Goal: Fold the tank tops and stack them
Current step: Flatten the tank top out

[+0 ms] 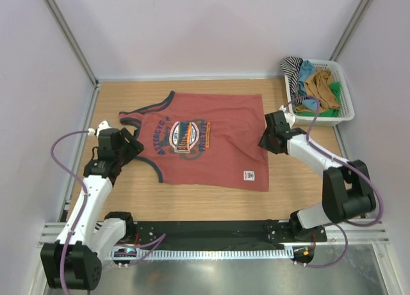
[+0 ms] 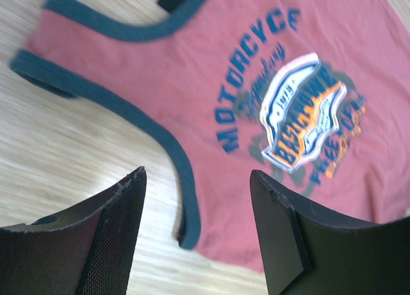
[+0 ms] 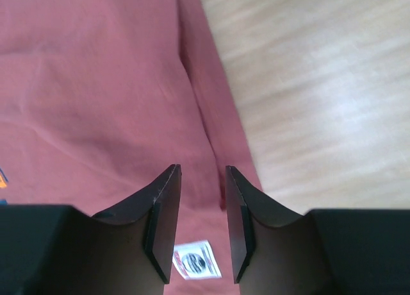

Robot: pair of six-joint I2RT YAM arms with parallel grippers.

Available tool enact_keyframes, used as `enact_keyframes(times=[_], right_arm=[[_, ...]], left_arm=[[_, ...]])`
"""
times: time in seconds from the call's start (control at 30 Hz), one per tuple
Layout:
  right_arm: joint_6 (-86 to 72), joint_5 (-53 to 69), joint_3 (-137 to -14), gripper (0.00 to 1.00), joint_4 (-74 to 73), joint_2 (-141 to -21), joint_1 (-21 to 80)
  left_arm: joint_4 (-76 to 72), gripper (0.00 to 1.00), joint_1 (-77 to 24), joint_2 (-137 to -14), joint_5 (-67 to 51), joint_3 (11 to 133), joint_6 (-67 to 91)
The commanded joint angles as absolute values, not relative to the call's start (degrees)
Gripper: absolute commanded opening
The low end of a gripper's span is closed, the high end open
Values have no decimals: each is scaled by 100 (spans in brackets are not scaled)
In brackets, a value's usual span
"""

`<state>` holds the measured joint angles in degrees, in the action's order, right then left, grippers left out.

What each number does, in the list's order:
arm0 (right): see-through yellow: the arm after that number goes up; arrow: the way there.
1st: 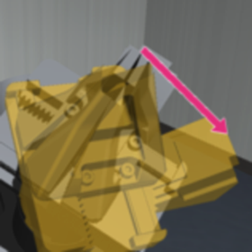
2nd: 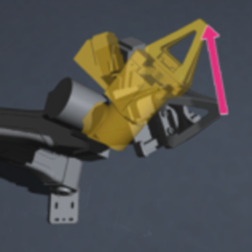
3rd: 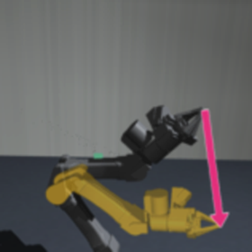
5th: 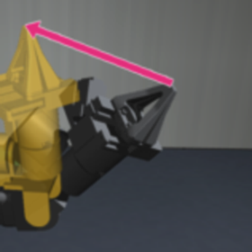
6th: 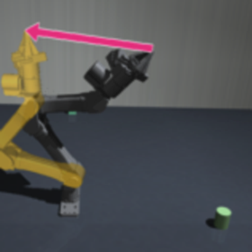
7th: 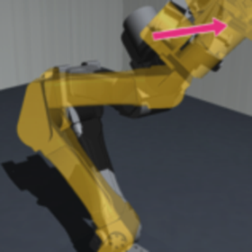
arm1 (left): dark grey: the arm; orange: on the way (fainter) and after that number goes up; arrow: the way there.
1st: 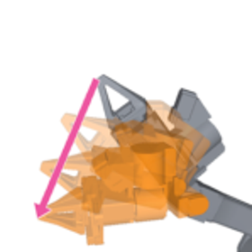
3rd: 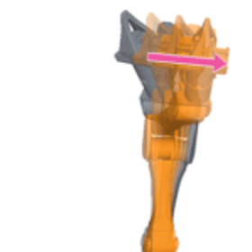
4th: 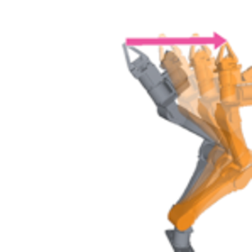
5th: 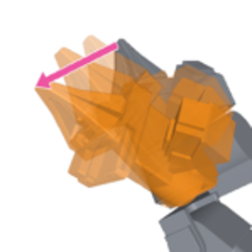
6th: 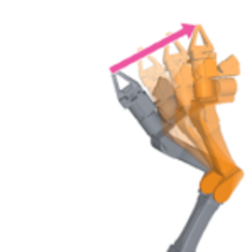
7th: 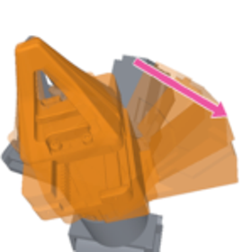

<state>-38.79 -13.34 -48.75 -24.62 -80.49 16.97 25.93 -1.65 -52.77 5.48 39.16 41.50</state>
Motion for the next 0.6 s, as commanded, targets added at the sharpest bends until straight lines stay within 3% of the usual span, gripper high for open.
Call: enact_keyframes(times=[0.0,0.37,0.57], right_arm=[[-3560,-932,-5492,39,-2066,-8655,1591],[-3393,-1335,-6565,37,-2048,-10062,1397],[-3349,-1450,-6662,36,-2030,-10274,1362]], left_arm=[[2961,67,-369,-4879,282,3771,4052],[2979,67,-914,-4632,431,3454,4245],[2979,67,-967,-4658,431,3463,4245]])
